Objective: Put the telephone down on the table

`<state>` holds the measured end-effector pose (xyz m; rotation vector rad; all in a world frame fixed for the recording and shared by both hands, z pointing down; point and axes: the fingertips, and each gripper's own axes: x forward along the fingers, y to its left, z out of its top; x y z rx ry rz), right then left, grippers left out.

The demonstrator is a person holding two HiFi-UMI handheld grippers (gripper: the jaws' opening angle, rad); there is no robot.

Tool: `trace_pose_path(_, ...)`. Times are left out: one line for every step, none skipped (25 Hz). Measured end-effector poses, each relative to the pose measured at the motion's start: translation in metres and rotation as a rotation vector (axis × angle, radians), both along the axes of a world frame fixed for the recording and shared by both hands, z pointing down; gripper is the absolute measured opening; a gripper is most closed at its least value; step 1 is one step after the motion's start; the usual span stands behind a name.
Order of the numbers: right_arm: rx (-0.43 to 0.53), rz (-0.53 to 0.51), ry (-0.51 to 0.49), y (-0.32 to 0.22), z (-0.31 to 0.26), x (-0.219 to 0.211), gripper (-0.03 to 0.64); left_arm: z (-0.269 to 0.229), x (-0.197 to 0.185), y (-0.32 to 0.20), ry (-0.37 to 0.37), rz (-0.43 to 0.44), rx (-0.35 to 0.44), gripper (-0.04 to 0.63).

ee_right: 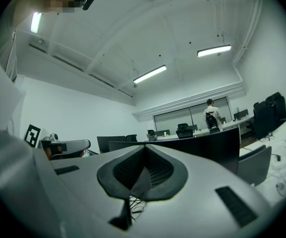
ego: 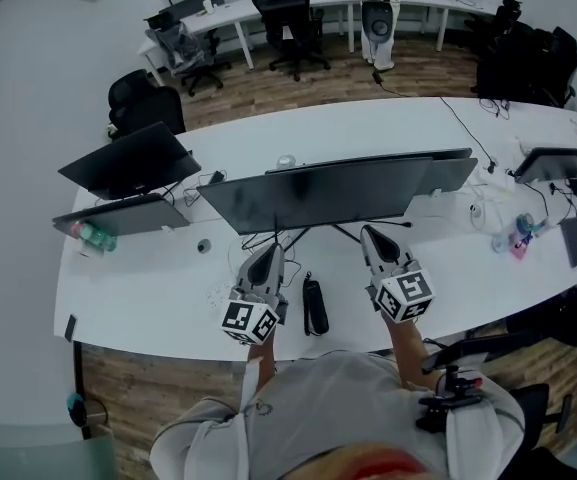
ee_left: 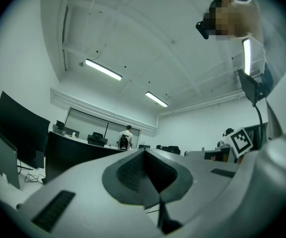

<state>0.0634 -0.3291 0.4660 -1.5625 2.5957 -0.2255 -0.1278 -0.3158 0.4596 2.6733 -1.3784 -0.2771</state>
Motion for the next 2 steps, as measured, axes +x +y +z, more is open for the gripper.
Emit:
trace_pose_path(-0.002, 0.001, -0.002, 0.0019, 0.0005, 0.0011, 0.015, 0.0007, 0.0011, 0.0015, -0.004, -0.001, -0.004, 0.011)
trace_pose_path(-0.004, 0.002, -0.004, 0.0037, 0.0009, 0.0024, 0.015, 0.0014, 0.0023, 0.0029, -0.008, -0.003, -0.007, 0.011)
